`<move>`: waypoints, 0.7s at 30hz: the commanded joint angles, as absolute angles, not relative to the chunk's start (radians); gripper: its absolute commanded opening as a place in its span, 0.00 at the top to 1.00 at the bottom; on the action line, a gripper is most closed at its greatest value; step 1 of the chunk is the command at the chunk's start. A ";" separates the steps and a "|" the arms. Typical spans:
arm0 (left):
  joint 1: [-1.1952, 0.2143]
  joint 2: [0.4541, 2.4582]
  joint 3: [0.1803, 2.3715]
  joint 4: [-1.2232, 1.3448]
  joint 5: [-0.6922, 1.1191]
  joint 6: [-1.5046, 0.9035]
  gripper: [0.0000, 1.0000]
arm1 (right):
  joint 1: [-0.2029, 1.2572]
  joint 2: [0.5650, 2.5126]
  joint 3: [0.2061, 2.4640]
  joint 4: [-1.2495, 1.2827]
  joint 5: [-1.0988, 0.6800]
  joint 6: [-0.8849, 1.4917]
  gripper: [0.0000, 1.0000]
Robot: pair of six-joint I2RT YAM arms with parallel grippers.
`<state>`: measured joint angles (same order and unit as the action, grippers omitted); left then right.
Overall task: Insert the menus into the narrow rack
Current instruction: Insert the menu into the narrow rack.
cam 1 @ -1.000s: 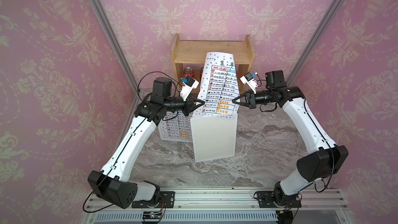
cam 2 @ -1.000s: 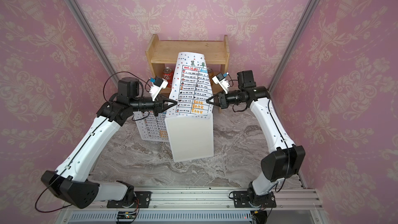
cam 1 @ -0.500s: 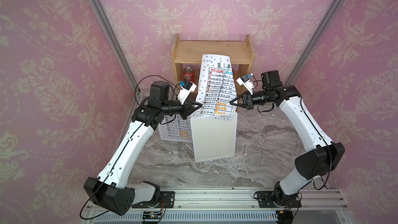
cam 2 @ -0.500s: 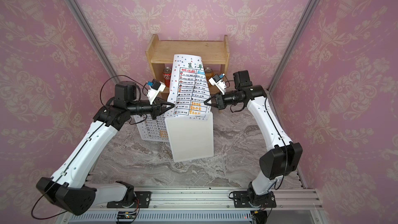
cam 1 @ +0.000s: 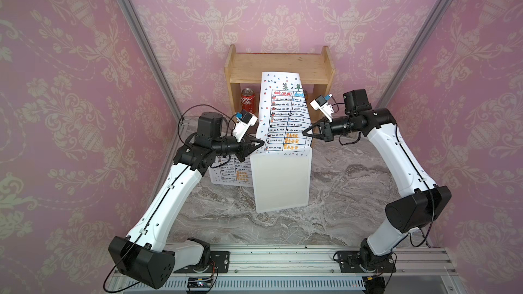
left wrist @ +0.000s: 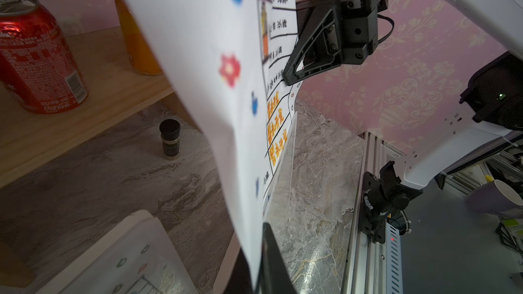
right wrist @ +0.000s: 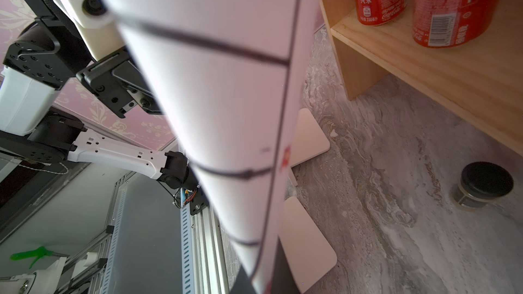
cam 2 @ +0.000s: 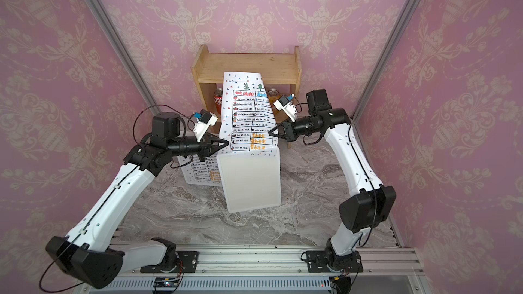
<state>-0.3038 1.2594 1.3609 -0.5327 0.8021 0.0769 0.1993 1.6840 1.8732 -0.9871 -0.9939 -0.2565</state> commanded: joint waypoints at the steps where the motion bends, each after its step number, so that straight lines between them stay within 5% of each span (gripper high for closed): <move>1: -0.298 1.228 1.330 -0.517 0.787 0.050 0.92 | 0.204 1.701 1.911 -1.010 -0.966 -0.279 0.92; 21: -0.299 1.193 1.251 -0.472 0.741 0.034 0.90 | 0.233 1.720 1.939 -1.033 -0.893 -0.298 0.92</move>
